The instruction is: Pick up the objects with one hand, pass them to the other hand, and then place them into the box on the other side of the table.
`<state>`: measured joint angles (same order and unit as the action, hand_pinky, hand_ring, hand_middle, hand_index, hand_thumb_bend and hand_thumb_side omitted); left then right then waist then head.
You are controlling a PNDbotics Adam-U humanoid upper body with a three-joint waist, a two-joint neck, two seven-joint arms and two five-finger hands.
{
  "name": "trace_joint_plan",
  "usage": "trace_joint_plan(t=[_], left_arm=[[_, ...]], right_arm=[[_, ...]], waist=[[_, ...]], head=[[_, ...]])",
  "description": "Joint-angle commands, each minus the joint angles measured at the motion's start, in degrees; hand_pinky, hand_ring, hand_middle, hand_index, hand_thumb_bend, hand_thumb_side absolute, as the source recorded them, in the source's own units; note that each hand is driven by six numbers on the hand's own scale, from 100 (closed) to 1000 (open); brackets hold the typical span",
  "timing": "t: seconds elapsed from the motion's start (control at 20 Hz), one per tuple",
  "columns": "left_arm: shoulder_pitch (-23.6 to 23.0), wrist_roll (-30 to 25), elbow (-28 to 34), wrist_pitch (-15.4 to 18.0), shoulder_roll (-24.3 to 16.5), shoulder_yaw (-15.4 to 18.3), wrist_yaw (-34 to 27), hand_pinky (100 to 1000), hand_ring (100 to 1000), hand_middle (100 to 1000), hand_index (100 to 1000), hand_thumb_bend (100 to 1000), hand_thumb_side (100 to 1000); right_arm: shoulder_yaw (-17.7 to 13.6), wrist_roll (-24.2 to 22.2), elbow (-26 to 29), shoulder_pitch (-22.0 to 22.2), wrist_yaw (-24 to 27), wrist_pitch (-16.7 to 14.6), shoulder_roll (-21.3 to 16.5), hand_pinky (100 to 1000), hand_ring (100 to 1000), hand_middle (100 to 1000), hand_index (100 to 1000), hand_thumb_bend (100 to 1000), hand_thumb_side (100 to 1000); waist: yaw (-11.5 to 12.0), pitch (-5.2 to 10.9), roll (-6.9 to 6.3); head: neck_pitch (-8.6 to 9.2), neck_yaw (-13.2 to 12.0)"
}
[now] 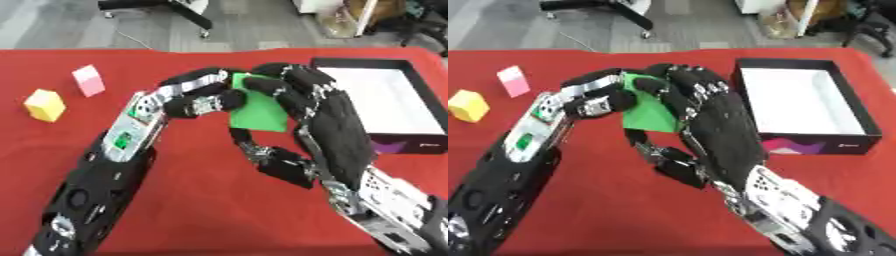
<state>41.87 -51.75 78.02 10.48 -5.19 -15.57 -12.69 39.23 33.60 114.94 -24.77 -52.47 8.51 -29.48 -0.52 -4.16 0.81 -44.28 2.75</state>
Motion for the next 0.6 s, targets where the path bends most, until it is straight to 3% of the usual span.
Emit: trace_joint_plan(t=[0.05, 0.35, 0.5, 0.6], left_arm=[[0.13, -0.22, 1.75, -0.8, -3.18, 5.32, -1.47, 775, 748, 755, 828, 150, 983], [-1.42, -0.19, 3.07, -3.05, -3.56, 12.38, 1.11, 816, 833, 859, 870, 220, 1000], [-3.19, 2.01, 3.97, -5.64, -4.27, 18.03, 3.49, 803, 824, 849, 863, 201, 989], [-4.9, 6.43, 5.57, -7.79, -4.73, 21.5, 3.36, 781, 799, 816, 842, 193, 947]], right_arm=[[-4.6, 2.29, -0.35, 0.71, 2.38, -0.2, -5.98, 380, 558, 320, 698, 100, 100], [-8.78, 4.96, -0.35, 2.65, 5.34, -1.54, -10.89, 379, 556, 321, 698, 100, 100], [-12.32, 7.45, -0.35, 4.38, 9.2, -0.85, -13.53, 372, 566, 319, 701, 100, 100], [-15.14, 10.51, -0.35, 6.31, 13.73, 0.51, -15.31, 364, 590, 319, 713, 100, 100]], waist=[[0.04, 0.75, 0.04], [0.31, 0.65, 0.17], [0.61, 0.4, 0.07], [1.07, 0.09, -0.17]], head=[[0.16, 2.28], [0.16, 7.35], [0.16, 9.13], [0.16, 10.5]])
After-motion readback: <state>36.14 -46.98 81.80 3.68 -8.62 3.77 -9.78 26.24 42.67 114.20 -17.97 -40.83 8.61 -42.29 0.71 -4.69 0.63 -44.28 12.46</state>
